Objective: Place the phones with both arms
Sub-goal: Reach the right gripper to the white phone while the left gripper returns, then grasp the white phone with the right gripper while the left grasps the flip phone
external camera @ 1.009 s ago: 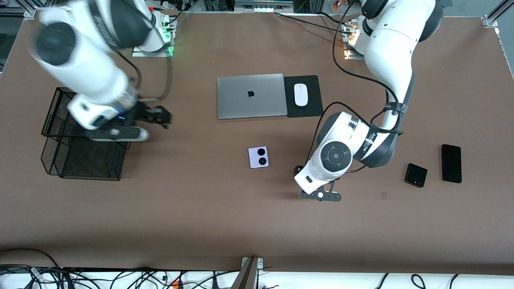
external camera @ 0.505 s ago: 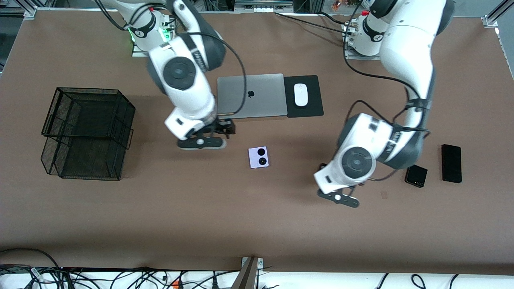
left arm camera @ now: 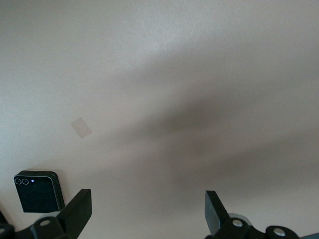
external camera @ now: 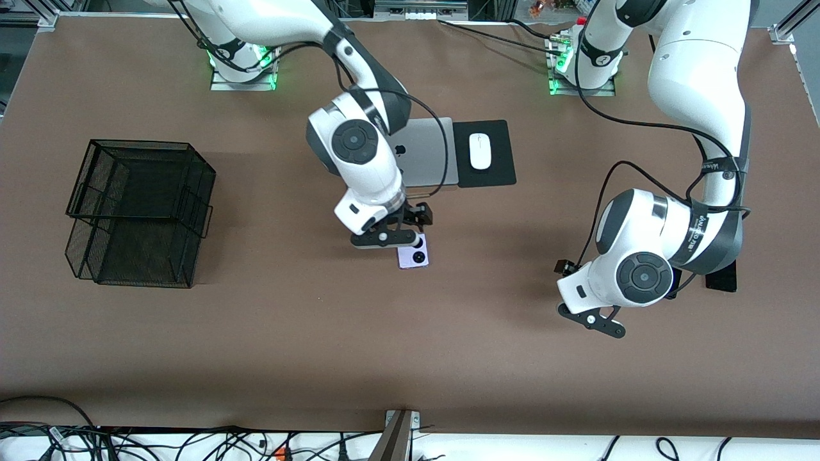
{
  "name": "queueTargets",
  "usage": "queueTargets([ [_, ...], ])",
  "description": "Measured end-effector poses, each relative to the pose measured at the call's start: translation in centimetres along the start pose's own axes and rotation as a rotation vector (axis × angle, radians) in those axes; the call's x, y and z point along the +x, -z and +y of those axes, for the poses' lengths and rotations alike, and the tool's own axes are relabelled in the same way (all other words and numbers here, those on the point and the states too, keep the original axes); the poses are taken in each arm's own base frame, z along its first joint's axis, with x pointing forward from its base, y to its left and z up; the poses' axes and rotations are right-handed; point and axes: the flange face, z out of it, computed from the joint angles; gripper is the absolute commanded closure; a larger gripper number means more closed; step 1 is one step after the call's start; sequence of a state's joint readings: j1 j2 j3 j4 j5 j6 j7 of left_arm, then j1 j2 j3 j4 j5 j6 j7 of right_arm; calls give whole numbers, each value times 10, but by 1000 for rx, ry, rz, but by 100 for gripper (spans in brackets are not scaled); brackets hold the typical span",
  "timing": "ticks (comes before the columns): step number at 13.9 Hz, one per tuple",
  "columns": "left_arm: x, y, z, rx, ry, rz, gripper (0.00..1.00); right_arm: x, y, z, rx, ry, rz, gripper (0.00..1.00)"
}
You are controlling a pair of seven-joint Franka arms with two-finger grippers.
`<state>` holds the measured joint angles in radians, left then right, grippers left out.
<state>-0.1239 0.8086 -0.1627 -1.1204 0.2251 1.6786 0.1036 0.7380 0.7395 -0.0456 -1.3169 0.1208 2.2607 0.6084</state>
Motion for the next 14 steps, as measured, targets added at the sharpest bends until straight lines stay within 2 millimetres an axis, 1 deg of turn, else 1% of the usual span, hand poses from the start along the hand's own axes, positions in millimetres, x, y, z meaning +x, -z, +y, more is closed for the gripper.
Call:
queueTargets([
  [1, -2, 1, -10, -1, -19, 7, 0, -1, -17, -1, 6, 39, 13, 0],
  [2, -6, 4, -28, -4, -36, 15, 0, -3, -33, 0, 3, 78, 12, 0],
  [4, -19, 7, -73, -13, -44, 28, 0, -6, -56, 5, -15, 130, 1, 0],
  [6, -34, 3, -121, -36, -6, 45, 0, -7, -72, 11, -39, 161, -4, 0],
  [8, -47, -13, -160, -69, 49, 71, 0, -5, -84, 14, -27, 171, 29, 0],
  [9, -52, -24, -175, -82, 71, 83, 0, -5, -90, 13, -21, 173, 41, 0],
  [11, -63, -47, -200, -98, 111, 92, 0, -10, -102, 12, -31, 192, 43, 0],
  [14, -80, -63, -233, -108, 163, 104, 0, -14, -113, 12, -54, 221, 47, 0],
])
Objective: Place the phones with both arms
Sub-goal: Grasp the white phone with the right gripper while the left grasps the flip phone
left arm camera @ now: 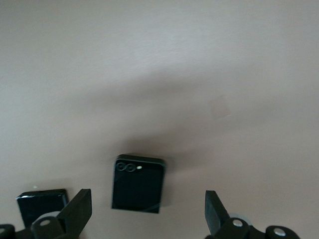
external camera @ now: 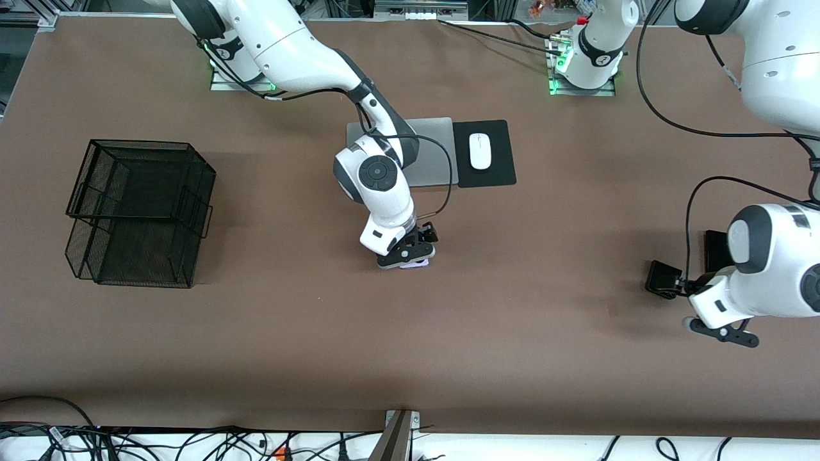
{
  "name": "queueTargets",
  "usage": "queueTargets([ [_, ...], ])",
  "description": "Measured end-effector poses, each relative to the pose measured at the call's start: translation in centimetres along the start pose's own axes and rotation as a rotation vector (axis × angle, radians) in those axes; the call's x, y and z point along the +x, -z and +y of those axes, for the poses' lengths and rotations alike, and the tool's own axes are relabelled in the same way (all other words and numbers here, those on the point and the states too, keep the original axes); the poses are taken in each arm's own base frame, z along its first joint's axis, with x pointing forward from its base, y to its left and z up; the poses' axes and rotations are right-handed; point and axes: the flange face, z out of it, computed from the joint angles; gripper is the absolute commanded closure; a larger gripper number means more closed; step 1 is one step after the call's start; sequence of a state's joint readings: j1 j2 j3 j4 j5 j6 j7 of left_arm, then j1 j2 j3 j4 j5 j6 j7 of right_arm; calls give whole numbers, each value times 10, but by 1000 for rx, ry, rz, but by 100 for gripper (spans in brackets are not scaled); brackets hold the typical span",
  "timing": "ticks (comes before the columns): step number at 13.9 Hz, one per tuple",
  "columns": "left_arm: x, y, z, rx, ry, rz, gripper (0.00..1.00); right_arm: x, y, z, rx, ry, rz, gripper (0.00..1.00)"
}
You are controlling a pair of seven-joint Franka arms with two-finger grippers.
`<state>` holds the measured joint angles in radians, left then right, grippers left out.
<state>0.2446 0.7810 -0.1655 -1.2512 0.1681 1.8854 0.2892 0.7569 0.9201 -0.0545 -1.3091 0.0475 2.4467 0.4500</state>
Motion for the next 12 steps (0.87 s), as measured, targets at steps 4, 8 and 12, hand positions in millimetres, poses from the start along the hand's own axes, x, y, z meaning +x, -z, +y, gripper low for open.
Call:
queueTargets([
  [4, -17, -23, -35, -32, 63, 23, 0, -1, -3, 0, -27, 35, 9, 0],
  [8, -30, -61, -51, -27, 79, 74, 0, -9, -14, -4, -33, 46, -5, 0],
  [12, -32, -84, -36, -36, 60, 79, 0, -13, -20, -6, -36, 51, -13, 0],
])
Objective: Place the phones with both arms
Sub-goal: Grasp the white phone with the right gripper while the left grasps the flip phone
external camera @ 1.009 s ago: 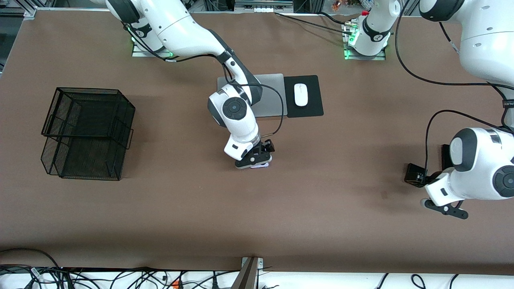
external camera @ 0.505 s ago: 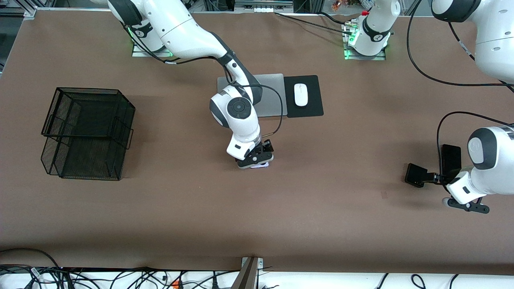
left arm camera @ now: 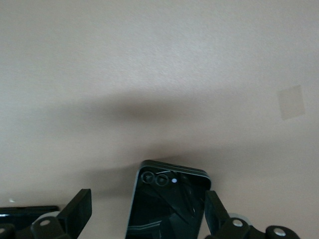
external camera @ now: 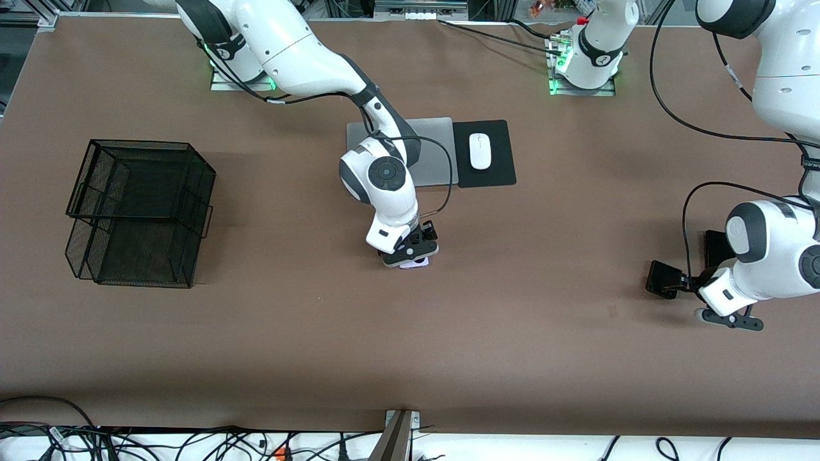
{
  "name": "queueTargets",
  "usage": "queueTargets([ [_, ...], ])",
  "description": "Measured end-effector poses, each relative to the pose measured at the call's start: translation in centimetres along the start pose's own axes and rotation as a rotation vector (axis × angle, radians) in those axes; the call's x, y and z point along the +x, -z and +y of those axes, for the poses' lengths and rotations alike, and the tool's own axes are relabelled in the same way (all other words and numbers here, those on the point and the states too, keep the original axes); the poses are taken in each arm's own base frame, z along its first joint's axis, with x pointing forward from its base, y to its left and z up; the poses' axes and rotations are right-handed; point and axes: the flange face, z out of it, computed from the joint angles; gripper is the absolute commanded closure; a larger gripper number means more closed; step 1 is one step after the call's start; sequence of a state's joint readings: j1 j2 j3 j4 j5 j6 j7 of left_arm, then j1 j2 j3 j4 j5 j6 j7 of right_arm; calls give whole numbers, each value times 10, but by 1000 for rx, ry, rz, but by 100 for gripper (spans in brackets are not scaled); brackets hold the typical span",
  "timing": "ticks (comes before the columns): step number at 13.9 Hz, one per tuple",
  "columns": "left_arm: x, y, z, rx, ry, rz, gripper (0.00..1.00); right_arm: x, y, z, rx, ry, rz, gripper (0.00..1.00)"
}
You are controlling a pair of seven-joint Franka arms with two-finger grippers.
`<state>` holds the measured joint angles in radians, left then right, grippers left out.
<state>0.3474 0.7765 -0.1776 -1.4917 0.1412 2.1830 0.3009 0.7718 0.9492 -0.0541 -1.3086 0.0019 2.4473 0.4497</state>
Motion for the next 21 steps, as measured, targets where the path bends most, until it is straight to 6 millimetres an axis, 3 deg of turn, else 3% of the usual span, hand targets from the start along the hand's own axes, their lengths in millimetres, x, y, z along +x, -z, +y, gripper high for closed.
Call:
queueTargets([
  [9, -8, -15, 28, 66, -179, -73, 0, -5, -1, -9, 2, -9, -2, 0],
  [21, -17, -35, 29, 68, -241, -71, 0, -8, -8, -9, -3, -6, -10, 0],
])
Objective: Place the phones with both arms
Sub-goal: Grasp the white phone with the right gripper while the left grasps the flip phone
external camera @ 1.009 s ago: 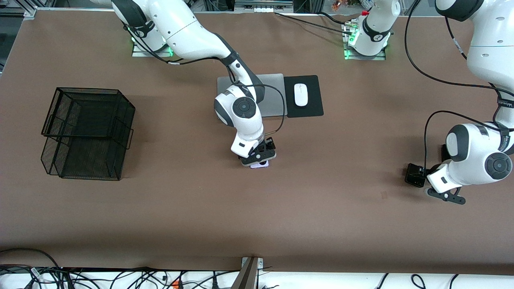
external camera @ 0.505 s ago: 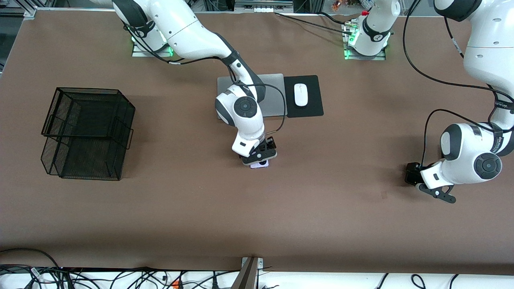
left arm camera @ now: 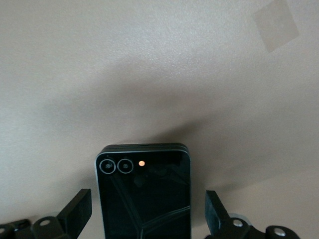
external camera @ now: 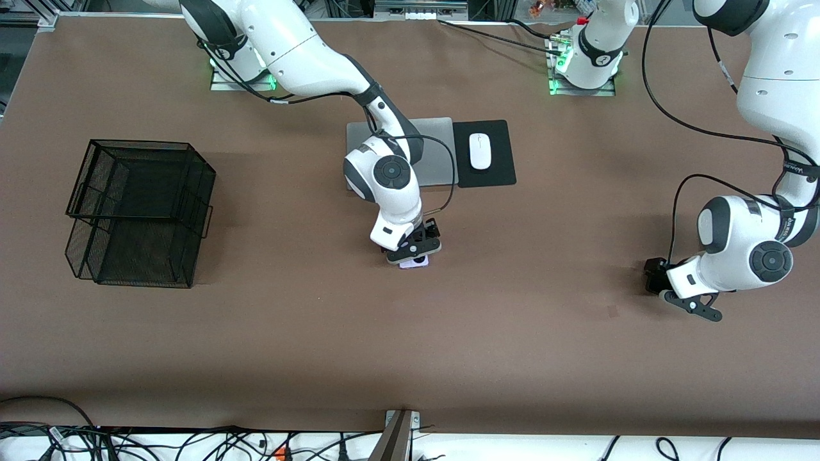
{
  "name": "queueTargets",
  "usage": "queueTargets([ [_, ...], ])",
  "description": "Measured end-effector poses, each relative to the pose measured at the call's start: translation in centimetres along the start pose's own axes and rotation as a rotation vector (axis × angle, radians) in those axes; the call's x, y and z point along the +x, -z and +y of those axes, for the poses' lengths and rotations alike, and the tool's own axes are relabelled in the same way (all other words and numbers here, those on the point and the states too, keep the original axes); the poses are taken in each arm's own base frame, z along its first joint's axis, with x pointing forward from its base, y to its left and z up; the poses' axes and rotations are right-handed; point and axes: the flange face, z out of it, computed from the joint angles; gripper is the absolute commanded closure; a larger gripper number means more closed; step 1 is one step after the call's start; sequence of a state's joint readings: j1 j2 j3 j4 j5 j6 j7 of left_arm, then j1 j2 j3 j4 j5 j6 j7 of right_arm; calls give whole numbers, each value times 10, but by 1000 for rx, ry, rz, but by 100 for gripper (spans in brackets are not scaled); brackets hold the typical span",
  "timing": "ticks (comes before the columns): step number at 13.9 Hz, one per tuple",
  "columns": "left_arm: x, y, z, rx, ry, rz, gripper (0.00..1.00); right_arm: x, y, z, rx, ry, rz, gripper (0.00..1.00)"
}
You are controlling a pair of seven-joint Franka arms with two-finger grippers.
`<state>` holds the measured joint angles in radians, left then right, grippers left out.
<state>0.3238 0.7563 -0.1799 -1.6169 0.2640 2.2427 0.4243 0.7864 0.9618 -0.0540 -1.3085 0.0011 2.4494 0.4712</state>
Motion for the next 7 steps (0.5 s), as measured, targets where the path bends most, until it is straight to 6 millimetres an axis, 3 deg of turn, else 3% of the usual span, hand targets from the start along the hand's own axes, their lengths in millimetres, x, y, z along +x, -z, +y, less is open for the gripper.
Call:
queueTargets([
  [4, 0, -1, 1, 2, -1, 6, 0, -1, -4, 1, -9, 10, -1, 4],
  [5, 0, -2, 1, 2, -1, 7, 0, -2, -5, 1, -10, 11, -1, 25],
  [6, 0, -2, 1, 3, -1, 9, 0, -2, -5, 1, -13, 15, 2, 77],
  [7, 0, -3, 0, 3, -1, 10, 0, -1, -5, 1, -16, 22, 9, 99],
])
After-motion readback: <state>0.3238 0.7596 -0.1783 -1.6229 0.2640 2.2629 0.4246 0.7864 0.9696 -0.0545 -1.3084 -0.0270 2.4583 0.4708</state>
